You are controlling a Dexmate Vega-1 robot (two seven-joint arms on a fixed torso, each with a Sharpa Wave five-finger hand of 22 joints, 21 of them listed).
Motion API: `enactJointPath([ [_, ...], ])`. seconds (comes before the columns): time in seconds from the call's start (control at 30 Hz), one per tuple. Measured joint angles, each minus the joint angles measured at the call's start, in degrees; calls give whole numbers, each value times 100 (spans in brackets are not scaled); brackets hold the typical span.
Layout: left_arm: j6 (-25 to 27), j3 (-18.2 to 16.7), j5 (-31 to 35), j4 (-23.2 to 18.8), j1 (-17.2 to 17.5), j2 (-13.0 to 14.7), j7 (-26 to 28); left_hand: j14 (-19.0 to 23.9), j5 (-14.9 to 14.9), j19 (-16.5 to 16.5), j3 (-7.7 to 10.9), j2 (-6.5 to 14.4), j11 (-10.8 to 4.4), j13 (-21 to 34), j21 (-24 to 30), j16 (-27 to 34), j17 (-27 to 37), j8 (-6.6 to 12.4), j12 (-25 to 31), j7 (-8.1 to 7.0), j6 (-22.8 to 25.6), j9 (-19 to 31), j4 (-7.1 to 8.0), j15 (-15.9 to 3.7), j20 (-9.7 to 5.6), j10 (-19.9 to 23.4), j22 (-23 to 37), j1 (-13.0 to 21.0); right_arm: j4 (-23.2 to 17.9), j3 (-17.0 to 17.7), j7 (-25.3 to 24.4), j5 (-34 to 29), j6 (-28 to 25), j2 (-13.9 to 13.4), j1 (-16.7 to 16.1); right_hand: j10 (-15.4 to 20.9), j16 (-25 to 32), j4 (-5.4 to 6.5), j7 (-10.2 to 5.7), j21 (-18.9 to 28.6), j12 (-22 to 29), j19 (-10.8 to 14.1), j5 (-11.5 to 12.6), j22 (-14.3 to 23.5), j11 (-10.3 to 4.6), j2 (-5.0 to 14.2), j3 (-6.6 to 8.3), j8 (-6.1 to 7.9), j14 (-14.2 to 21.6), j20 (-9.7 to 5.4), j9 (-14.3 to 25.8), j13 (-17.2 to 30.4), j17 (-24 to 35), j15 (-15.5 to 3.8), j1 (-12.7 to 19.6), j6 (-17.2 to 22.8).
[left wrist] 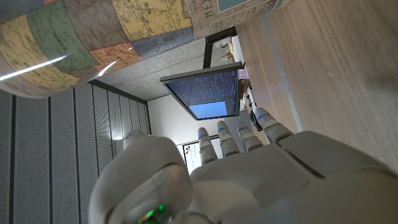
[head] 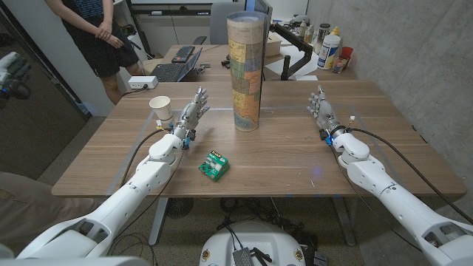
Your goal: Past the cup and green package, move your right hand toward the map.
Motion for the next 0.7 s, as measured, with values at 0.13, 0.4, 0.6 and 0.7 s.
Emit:
enactJointPath([
  [0.13, -36, 0, 2, 0, 24, 3, 0, 0, 0, 0, -10, 0, 9, 0, 0, 0, 0, -67, -23, 12, -223, -7, -10, 0, 0, -80, 0, 0, -55, 7, -29, -25, -7, -32, -31, -5, 0, -27, 83, 0, 0, -2, 13, 0, 4, 0, -20, 0, 0, 2, 0, 0, 0, 0, 59, 3],
  [0.4, -121, -43, 0, -26, 95, 2, 70, 0, 0, -12, -22, 0, -9, -1, 0, 0, 0, -110, -62, 8, -621, -13, -22, 0, -50, -214, 0, 0, -175, 14, -64, -57, -8, -76, -87, -84, 0, -88, 122, 0, 0, -62, 36, 0, 39, -20, -7, -20, -13, 63, -1, 0, 0, 13, 130, -126],
  [0.6, -158, -72, -21, -45, 137, -10, 87, 0, 0, -12, -22, 0, -9, -1, 0, 0, -1, -110, -62, 8, -621, 1, -22, 0, -50, -214, -1, 0, -233, 14, -68, -91, -2, -99, -111, -233, 0, -169, 100, 0, -47, -41, 57, -1, -66, -61, -24, -35, -21, 216, 16, -1, 0, 21, 240, -247],
  [0.7, -169, -81, -42, -48, 147, -28, 88, 0, 0, -12, -63, -2, -5, -1, 0, -1, -1, -83, -62, 9, -621, 1, 18, 0, -50, -218, -1, -2, -251, 13, -63, -109, 17, -112, -116, -300, 0, -208, 68, 0, -67, -9, 57, 27, -133, -91, -17, -35, -52, 259, 28, -1, -1, 52, 270, -322],
])
